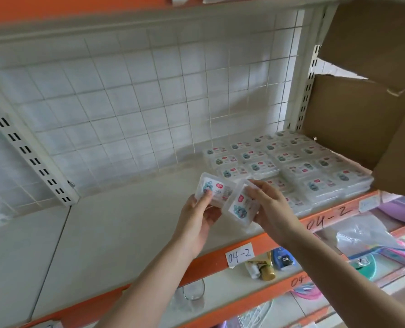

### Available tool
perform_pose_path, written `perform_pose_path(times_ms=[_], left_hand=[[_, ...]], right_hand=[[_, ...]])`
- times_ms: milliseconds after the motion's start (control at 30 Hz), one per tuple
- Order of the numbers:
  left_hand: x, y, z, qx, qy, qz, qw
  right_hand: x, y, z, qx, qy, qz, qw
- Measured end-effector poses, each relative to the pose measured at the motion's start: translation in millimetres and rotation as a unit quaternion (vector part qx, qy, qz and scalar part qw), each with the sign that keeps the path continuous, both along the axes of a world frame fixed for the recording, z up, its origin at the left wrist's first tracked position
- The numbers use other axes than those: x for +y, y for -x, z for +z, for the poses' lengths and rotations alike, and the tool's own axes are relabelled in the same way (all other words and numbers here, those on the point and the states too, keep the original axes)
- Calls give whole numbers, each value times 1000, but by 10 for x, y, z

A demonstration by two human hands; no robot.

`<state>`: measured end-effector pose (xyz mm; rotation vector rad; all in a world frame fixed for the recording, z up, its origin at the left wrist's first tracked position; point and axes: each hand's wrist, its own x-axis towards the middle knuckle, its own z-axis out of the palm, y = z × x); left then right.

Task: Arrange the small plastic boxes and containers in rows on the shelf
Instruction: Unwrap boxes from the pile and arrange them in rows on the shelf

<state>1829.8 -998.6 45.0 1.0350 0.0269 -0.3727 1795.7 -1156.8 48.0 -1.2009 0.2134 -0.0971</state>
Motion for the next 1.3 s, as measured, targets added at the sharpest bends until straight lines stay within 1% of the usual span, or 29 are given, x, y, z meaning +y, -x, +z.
perform_pose_path(times_ms=[67,200,233,300,333,400,433,467,533,600,633,700,833,867,933,1033,1133,1233,1300], left_hand=[[-48,-10,23,2,-16,-8,1000],[-88,-49,25,-13,-92,-18,996],[-98,-60,17,-17,-110,-16,994],[-131,-97,-28,-28,-149,3,988],[-151,-112,-46,-35,-163,14,986],[-197,-128,-76,-46,-178,26,983],[-222,-130,-92,-54,-189,27,980],[-247,-136,-115,-66,-209,26,975],[-294,-148,-184,-102,-274,30,956],[-313,-179,-264,-145,-364,33,919],[-308,-208,-317,-162,-399,32,902],[-299,-204,-327,-189,-428,22,884],[-288,-193,-328,-230,-448,-9,864],[-287,-204,-329,-238,-457,-12,857],[-271,-231,-347,-251,-473,2,845],[-290,-207,-333,-266,-491,21,829],[-339,-214,-344,-270,-490,33,828],[-415,-236,-350,-269,-486,23,831],[-458,-242,-333,-271,-483,24,832]], right_hand=[[-62,-3,16,-1,1,-6,1000],[-192,-21,42,-18,36,-35,999],[-223,-30,54,-26,61,-52,996],[-306,-61,75,-48,166,-105,979],[-351,-83,83,-64,242,-135,959],[-438,-155,78,-88,400,-183,893],[-471,-198,64,-90,455,-198,863],[-491,-231,60,-85,485,-206,846],[-519,-284,35,-68,510,-207,832],[-532,-318,3,-41,533,-193,823],[-540,-332,-25,-31,553,-187,811],[-545,-330,-71,-27,613,-178,769],[-556,-263,-103,-38,731,-161,662],[-553,-242,-86,-33,743,-147,652],[-555,-199,-72,-16,747,-97,657],[-583,-156,-93,-9,765,-27,644],[-626,-157,-115,-14,760,-13,650],[-656,-171,-99,-23,749,-8,662],[-672,-174,-87,-18,751,0,661]])
